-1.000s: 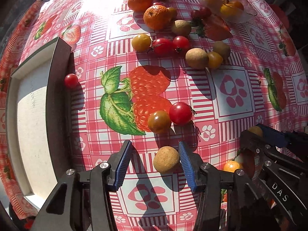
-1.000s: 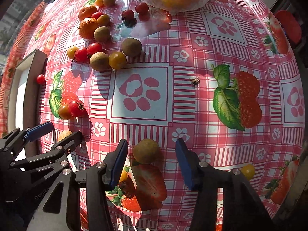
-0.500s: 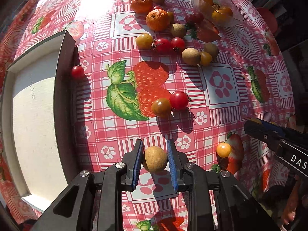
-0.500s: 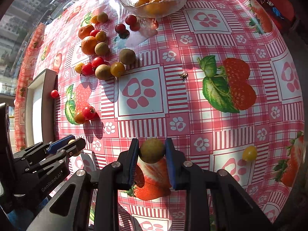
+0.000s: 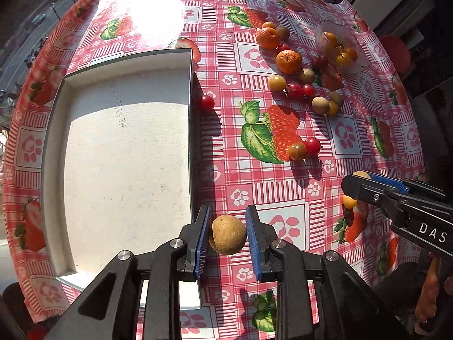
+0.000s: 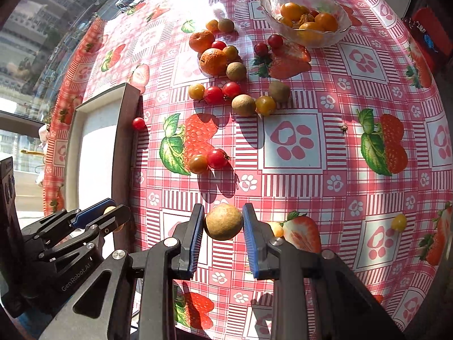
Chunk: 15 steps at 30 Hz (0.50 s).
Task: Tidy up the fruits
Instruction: 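Carry both brown fruits over the white tray and open both grippers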
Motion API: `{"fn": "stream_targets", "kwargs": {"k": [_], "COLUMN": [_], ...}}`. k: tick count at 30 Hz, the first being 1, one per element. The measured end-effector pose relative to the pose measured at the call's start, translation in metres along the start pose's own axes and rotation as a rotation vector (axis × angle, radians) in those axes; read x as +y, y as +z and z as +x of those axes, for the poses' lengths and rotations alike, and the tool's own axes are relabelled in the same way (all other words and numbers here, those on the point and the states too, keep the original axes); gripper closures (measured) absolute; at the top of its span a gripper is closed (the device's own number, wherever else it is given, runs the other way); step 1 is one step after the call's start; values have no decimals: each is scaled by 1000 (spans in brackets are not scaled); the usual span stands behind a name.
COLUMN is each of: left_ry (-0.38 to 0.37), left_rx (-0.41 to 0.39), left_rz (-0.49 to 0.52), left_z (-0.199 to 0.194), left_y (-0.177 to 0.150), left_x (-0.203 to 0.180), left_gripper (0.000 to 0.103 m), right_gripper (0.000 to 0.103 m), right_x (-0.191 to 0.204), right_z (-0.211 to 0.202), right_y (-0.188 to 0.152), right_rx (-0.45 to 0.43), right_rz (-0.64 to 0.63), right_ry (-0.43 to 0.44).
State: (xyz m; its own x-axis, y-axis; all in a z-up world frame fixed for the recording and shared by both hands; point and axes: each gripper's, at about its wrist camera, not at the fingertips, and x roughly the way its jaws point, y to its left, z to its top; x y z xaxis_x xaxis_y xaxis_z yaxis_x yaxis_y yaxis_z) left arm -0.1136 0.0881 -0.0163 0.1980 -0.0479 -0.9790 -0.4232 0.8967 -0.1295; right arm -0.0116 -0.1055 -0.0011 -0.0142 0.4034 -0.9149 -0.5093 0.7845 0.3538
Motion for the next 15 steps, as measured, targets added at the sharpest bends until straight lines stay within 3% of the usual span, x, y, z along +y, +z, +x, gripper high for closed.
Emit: {"fn": "stream_targets", "kwargs": {"k": [15], "left_ry": [137], "left_rx": [29], "left_rz": [-130], "left_z": [12], "left_y": [-30], "left_x": [125], "left_gripper": [76], "right_gripper": [73], "right_x": [155], "right_z": [57], "right_y": [3], "right_rx": [84], "right_rz": [-212], "right_ry": [85]}}
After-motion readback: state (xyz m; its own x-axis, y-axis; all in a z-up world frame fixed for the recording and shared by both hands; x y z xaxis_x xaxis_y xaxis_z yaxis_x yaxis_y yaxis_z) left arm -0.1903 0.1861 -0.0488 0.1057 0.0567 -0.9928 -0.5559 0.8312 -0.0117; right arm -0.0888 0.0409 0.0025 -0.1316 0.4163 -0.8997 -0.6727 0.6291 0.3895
